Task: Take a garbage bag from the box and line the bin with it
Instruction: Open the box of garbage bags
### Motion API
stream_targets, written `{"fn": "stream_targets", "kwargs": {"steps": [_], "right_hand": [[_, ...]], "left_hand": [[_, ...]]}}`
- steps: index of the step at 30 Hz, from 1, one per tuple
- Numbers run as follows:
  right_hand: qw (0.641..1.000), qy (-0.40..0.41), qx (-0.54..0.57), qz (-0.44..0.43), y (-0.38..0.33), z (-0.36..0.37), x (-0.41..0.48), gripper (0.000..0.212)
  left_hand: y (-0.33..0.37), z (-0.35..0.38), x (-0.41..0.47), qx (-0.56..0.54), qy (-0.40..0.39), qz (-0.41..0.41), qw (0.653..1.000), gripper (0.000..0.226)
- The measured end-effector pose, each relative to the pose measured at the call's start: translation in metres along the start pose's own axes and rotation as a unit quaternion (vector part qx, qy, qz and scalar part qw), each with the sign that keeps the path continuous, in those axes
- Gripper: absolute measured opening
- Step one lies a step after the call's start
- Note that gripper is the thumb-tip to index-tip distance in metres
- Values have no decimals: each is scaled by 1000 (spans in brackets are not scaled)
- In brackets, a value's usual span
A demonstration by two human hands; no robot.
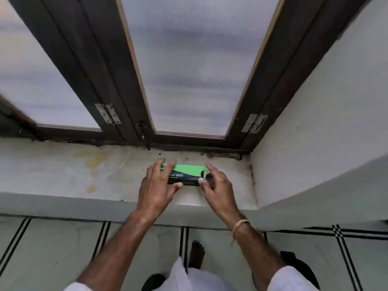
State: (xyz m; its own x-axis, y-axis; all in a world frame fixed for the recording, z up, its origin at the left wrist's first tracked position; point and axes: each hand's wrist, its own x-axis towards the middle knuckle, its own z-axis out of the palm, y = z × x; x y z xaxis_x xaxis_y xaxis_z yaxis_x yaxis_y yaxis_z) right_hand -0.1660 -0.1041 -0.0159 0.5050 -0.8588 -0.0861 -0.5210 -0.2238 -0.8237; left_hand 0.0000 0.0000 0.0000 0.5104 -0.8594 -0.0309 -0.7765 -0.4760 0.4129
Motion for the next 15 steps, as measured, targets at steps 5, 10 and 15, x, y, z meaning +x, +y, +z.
{"fn": "stream_targets", "kwargs": {"steps": [5,10,15], "right_hand": [[999,-9,45,-5,3,-13,11,38],[981,-73,174,47,-15,-37,8,30],[928,-63,356,92,-25,-44,14,20]], "left_hand": [[-2,0,15,-53,-4,7,999,61],[-12,-19,12,-206,-30,6,978,54],[-25,-39,11,-304,-9,-17,953,54]]}}
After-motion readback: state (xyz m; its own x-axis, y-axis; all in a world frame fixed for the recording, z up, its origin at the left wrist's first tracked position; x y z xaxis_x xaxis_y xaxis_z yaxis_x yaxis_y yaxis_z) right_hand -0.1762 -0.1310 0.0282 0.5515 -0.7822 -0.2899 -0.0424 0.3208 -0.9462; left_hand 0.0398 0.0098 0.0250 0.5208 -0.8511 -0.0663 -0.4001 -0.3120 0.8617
